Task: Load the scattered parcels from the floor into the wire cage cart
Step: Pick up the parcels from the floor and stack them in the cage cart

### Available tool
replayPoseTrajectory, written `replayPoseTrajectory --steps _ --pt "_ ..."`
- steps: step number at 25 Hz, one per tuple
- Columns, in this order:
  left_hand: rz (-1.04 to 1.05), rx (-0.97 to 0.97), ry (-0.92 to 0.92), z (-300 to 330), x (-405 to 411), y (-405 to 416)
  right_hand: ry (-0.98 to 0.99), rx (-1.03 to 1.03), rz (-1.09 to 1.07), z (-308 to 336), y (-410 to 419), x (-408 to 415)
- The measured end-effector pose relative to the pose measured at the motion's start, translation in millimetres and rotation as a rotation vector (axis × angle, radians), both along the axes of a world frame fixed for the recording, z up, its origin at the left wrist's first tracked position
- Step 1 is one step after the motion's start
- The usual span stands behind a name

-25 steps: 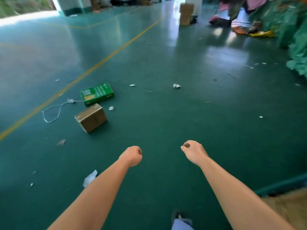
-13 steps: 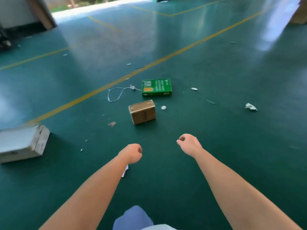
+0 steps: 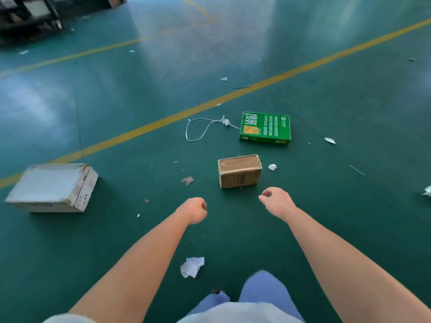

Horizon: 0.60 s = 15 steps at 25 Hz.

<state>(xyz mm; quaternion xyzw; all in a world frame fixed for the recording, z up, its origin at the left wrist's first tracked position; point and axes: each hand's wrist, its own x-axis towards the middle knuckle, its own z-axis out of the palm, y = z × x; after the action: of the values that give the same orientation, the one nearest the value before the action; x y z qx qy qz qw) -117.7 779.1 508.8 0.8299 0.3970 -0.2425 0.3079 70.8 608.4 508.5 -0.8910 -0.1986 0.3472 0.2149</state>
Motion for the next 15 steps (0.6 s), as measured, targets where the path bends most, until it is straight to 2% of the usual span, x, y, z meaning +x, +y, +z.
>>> replayPoseTrajectory --steps 8,15 --pt "0.039 -0.101 -0.013 -40.3 149.0 118.2 0.000 -0.084 0.035 -44.7 120.4 148.6" --pt "0.190 -0.195 0.109 -122.1 304.6 221.0 0.147 -0.220 0.068 -139.6 232.7 305.0"
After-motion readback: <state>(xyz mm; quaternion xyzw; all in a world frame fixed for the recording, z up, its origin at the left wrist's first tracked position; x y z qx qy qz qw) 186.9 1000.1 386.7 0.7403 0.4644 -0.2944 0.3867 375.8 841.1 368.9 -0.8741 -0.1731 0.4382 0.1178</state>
